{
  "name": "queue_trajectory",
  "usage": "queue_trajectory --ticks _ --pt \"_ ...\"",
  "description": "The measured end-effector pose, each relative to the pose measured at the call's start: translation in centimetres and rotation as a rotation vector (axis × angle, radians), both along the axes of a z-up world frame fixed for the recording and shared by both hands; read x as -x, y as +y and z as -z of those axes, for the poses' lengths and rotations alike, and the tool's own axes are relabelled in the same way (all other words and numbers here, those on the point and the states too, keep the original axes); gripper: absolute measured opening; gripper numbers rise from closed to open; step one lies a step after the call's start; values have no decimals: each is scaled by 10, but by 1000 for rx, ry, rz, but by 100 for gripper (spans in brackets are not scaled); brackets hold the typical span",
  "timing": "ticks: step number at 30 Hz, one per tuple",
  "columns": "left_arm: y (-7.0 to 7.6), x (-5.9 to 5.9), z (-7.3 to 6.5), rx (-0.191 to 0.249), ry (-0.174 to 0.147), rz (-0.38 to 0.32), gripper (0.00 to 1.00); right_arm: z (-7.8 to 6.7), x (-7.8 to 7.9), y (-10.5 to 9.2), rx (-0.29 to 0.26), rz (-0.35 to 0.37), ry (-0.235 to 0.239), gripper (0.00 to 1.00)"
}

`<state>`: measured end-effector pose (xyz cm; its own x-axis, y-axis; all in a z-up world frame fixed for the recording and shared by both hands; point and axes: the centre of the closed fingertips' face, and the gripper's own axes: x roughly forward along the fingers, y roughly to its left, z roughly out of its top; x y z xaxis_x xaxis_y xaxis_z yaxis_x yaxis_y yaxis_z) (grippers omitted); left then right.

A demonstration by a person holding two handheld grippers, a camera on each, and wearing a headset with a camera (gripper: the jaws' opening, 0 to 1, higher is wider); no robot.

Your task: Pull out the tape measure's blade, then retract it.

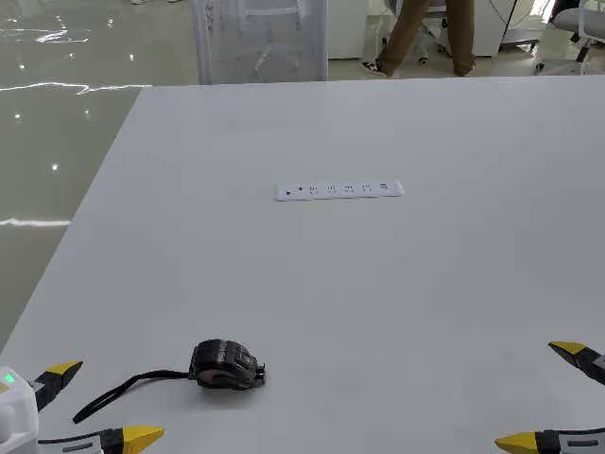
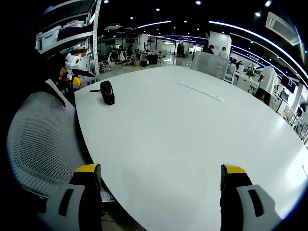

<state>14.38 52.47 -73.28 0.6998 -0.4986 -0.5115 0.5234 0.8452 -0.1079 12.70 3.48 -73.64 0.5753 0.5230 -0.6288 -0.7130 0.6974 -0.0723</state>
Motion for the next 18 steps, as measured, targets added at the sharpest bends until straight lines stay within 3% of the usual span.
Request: queue_trajectory --ticks 5,18 --pt "1 -2 -3 6 -15 -8 100 -2 0 3 -2 -8 -8 100" --pt "-6 -2 -1 0 3 23 100 0 3 2 -2 -1 0 100"
